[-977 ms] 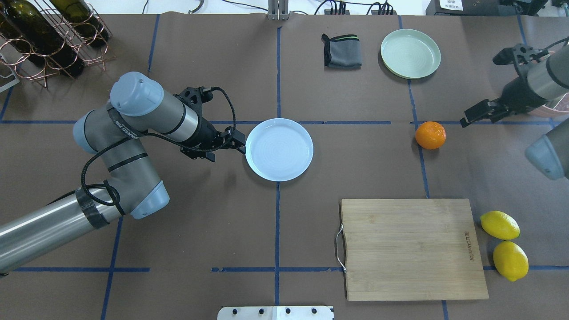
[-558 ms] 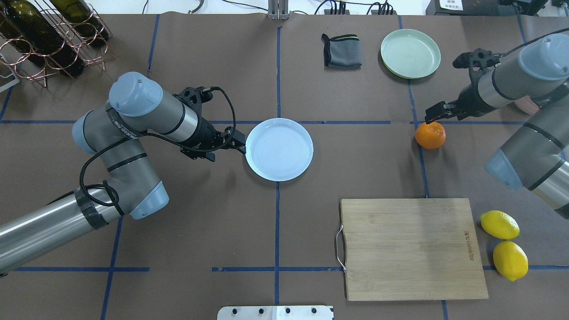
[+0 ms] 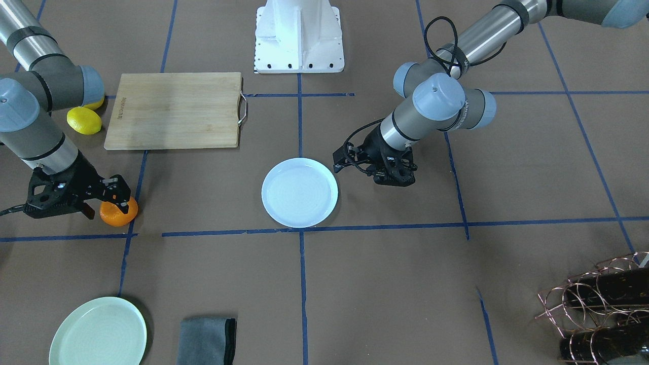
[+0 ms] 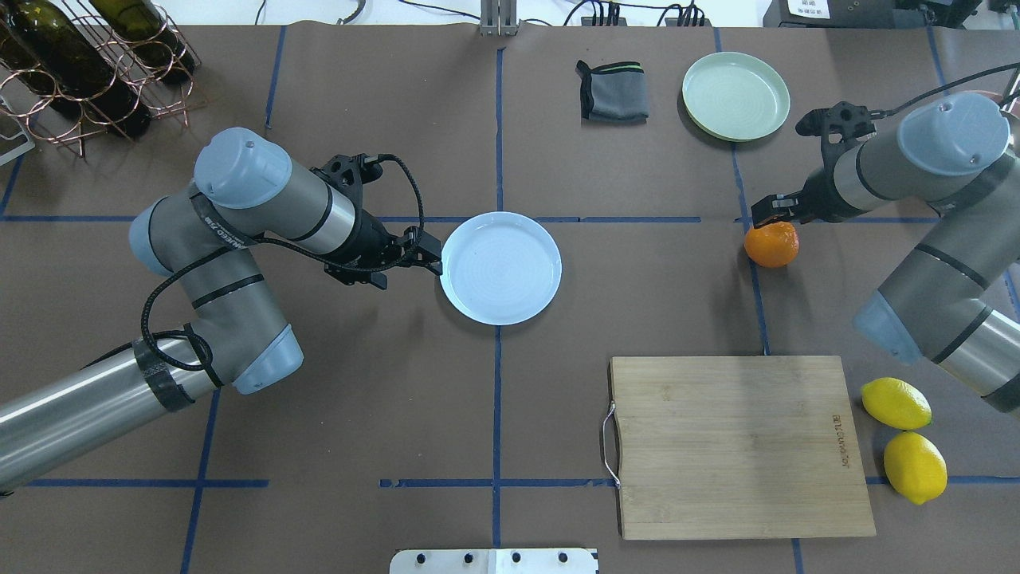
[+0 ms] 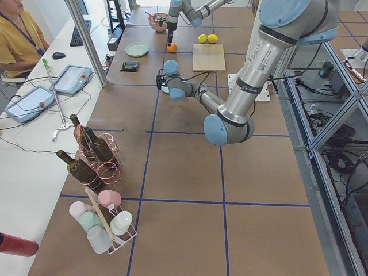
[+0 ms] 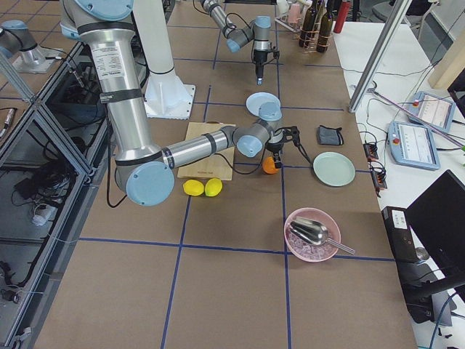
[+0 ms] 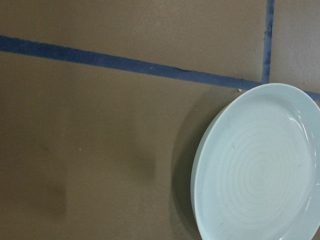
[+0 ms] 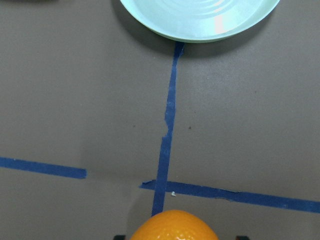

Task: Pick orange to plate
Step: 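Hold the plate with the left gripper while the right gripper reaches to the orange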

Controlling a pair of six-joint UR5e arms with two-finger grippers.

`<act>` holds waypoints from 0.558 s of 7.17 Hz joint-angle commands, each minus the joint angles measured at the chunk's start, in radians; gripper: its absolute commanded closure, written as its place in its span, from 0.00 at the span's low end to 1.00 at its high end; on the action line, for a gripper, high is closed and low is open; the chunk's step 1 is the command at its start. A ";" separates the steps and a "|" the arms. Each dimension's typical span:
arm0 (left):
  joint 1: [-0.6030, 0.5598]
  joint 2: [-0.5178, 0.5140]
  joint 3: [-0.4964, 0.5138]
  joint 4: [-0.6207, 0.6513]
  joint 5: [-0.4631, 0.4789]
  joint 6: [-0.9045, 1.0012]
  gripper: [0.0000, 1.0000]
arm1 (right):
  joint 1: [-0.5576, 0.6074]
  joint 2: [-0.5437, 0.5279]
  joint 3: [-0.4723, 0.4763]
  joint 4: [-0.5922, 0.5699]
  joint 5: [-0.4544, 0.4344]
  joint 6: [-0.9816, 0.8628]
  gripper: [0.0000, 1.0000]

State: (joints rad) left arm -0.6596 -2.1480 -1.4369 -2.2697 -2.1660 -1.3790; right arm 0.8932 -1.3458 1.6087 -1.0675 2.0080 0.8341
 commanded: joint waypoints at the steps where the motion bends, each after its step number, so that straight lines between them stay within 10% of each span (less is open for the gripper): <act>1: -0.002 0.000 0.000 0.001 0.000 0.000 0.00 | -0.008 -0.001 -0.004 0.000 0.000 0.002 0.07; 4: -0.002 0.002 0.000 -0.001 0.000 0.000 0.00 | -0.020 -0.001 -0.006 0.000 -0.011 0.003 0.00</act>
State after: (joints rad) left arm -0.6610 -2.1466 -1.4373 -2.2701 -2.1660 -1.3797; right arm 0.8802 -1.3465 1.6048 -1.0676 2.0026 0.8367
